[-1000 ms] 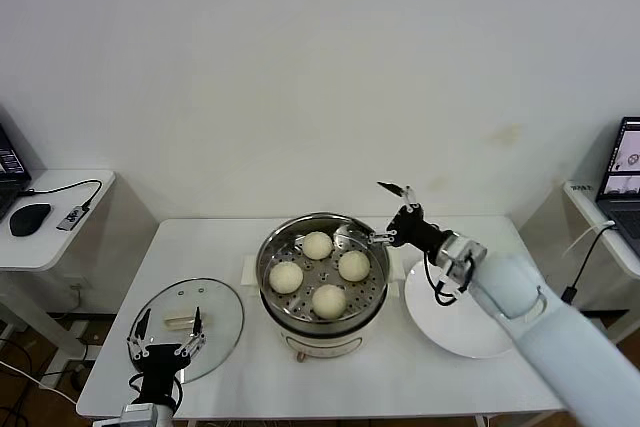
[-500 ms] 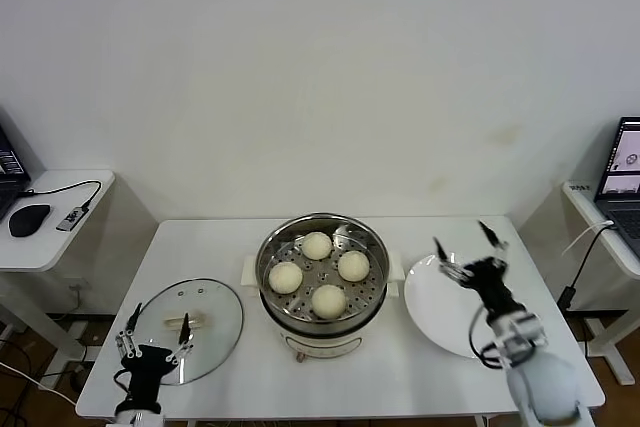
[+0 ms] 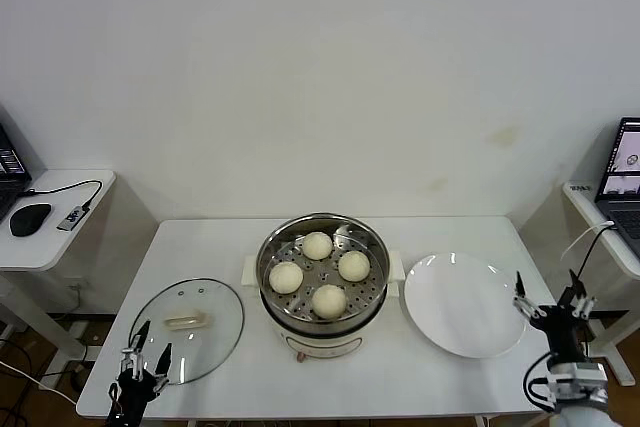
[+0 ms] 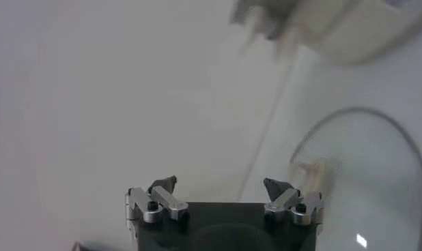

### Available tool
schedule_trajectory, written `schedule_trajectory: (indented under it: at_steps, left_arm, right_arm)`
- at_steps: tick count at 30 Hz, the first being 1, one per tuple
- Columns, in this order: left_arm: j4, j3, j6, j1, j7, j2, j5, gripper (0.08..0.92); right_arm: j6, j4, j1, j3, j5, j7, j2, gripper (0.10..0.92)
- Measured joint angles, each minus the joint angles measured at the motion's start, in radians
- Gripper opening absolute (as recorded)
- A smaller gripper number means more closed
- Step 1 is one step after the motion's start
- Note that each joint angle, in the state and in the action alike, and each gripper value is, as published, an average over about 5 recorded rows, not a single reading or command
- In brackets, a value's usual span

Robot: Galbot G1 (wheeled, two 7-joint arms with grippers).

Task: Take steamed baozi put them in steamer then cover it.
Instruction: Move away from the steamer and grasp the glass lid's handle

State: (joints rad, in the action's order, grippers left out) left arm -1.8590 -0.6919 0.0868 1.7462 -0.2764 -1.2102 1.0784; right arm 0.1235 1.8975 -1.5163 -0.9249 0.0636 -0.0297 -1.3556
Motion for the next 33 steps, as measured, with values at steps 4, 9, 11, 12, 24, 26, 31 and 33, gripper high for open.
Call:
schedule_trajectory:
  at_steps: [4,9,11,12,24,26,31,33]
  left_arm:
    - [0.028,0.019,-0.01,-0.034,0.012,0.01,0.083,0.823]
    - [0.076,0.049,-0.026,-0.09,0.032,0.028,0.145,0.823]
    - [0.099,0.063,-0.03,-0.115,0.037,0.034,0.163,0.823]
    - [0.11,0.069,-0.031,-0.127,0.039,0.036,0.171,0.823]
    - [0.243,0.116,-0.051,-0.275,0.057,0.073,0.219,0.823]
    - [0.261,0.123,-0.053,-0.298,0.059,0.078,0.222,0.823]
    - [0.306,0.139,-0.054,-0.351,0.06,0.087,0.227,0.823]
    - [0.321,0.143,-0.055,-0.371,0.061,0.09,0.227,0.823]
  right_arm:
    - [0.008,-0.01,-0.022,-0.022,-0.003,0.015,-0.013,0.823]
    - [0.013,-0.018,-0.045,-0.036,-0.008,0.03,-0.031,0.823]
    - [0.016,-0.019,-0.052,-0.04,-0.01,0.035,-0.037,0.823]
    - [0.018,-0.019,-0.055,-0.043,-0.01,0.038,-0.039,0.823]
    - [0.035,-0.039,-0.069,-0.061,-0.018,0.054,-0.056,0.823]
    - [0.038,-0.042,-0.07,-0.062,-0.019,0.055,-0.058,0.823]
    - [0.043,-0.045,-0.074,-0.06,-0.026,0.056,-0.062,0.823]
    - [0.045,-0.046,-0.077,-0.059,-0.03,0.056,-0.063,0.823]
